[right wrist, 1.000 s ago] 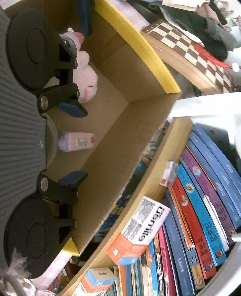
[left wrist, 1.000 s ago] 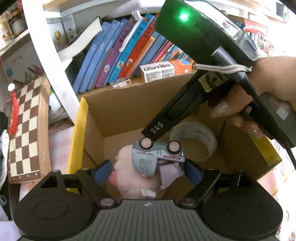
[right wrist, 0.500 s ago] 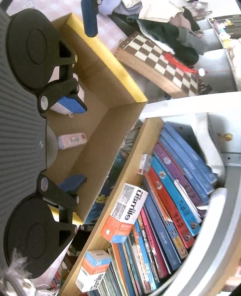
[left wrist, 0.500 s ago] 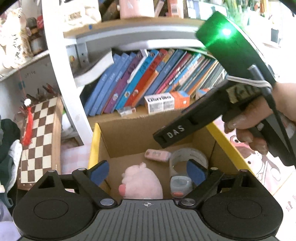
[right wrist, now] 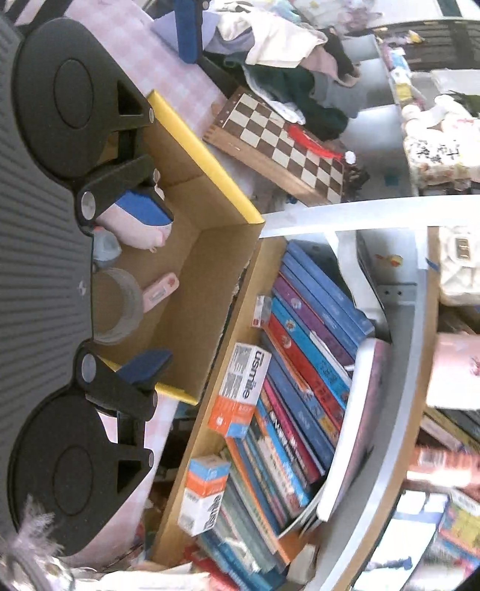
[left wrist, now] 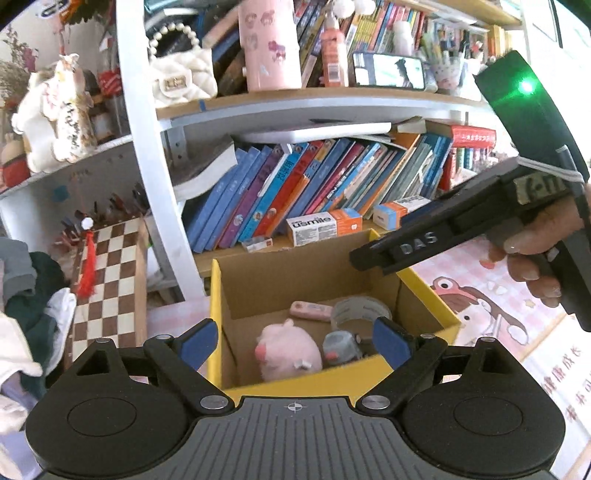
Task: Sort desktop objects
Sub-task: 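Withdraw both grippers from the box back toward the desk objects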
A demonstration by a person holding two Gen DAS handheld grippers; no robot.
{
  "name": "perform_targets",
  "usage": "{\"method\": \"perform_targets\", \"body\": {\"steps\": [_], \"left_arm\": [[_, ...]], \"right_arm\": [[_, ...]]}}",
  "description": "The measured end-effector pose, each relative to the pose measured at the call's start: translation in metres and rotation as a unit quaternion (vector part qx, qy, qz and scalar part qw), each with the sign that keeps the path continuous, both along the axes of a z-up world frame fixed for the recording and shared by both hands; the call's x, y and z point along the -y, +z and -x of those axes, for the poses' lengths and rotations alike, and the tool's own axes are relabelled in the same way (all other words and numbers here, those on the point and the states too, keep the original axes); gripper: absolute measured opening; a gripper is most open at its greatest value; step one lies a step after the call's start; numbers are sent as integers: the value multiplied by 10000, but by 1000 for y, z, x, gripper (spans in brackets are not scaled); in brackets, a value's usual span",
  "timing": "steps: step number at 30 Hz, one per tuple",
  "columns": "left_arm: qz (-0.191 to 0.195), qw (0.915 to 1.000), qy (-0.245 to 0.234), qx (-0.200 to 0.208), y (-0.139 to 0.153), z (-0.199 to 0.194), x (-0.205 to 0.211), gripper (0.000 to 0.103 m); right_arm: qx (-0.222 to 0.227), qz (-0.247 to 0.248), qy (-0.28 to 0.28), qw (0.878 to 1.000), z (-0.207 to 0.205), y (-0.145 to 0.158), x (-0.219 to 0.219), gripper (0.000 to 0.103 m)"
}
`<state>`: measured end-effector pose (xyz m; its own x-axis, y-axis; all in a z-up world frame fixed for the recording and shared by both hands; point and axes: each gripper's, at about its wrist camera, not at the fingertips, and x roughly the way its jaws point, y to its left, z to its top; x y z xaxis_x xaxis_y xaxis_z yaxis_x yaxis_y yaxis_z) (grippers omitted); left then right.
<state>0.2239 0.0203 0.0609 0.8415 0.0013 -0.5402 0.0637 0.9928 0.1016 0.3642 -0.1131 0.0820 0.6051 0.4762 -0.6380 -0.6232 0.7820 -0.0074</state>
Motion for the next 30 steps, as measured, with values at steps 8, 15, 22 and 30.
{"method": "perform_targets", "body": {"steps": [8,15,22,30], "left_arm": [[-181,9996,-142,171,6,44,-4,93],[-165,9994,-270,138,0,73,-6,93],[-37,9997,-257,39,-10,94,-13,93],[23,9996,-246,-116,-25,119,-15,93]], "right_arm": [[350,-29,-319,9989,60,7,26,75],[550,127,-463,9973,113,-1,42,78],[518,281,-577,9966,161,-22,51,80],[435,274,-674,9964,202,-47,54,82]]}}
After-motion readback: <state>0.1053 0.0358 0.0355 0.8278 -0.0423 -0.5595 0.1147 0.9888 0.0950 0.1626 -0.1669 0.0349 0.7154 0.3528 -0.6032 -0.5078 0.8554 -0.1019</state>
